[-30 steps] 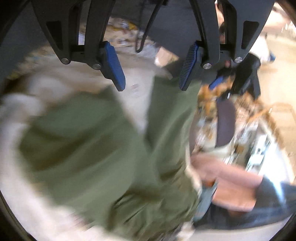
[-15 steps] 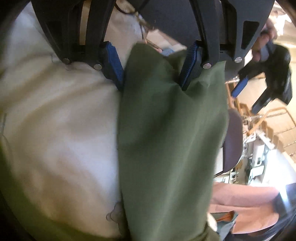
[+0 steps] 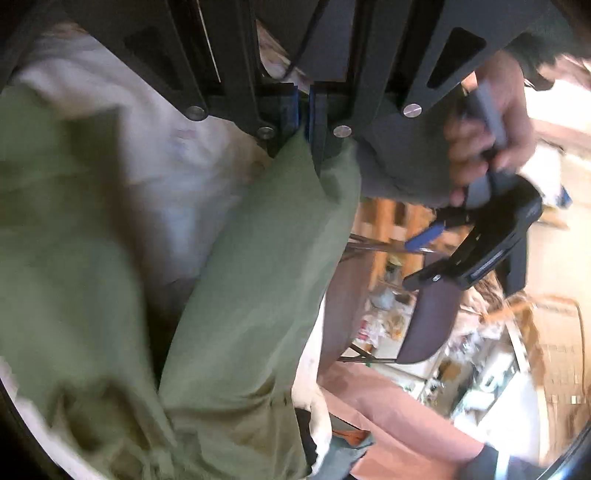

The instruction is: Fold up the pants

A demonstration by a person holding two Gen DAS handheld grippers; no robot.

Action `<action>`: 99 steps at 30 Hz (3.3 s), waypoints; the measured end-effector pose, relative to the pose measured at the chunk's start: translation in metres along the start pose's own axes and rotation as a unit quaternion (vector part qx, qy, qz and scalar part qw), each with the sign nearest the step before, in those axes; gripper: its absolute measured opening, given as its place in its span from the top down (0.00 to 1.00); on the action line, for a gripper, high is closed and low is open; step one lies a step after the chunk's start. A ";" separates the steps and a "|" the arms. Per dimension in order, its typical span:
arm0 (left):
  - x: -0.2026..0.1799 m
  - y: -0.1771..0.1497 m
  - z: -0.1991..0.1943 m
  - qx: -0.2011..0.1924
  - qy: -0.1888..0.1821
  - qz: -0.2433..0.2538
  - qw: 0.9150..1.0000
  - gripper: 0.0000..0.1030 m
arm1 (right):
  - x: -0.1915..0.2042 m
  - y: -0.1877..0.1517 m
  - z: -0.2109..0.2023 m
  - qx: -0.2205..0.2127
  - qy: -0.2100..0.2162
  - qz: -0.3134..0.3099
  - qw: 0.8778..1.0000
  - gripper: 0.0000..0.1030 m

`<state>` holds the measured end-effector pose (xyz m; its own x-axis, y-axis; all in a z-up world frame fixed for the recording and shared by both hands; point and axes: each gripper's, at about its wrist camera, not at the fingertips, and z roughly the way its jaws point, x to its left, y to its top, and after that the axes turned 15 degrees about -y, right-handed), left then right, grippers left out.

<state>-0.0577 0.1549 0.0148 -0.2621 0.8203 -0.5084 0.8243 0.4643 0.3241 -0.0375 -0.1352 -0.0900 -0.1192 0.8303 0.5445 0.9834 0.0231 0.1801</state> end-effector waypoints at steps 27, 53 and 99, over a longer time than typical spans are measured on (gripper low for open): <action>-0.065 0.080 0.078 0.023 0.012 0.089 0.996 0.27 | -0.069 0.080 -0.087 -0.038 -0.049 -0.014 0.998 0.39; -0.098 0.267 0.348 0.144 -0.048 0.007 0.988 0.75 | -0.199 0.136 -0.042 -0.055 -0.038 0.174 0.982 0.39; -0.251 0.382 0.309 0.006 0.252 0.317 0.915 0.00 | -0.190 0.132 -0.040 -0.101 -0.011 0.101 0.990 0.39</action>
<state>0.4777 0.0227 0.0195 0.0744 0.9747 0.2106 0.8954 -0.1583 0.4162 0.1092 -0.3121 -0.1374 0.0829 0.8190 0.5678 0.9393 -0.2545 0.2300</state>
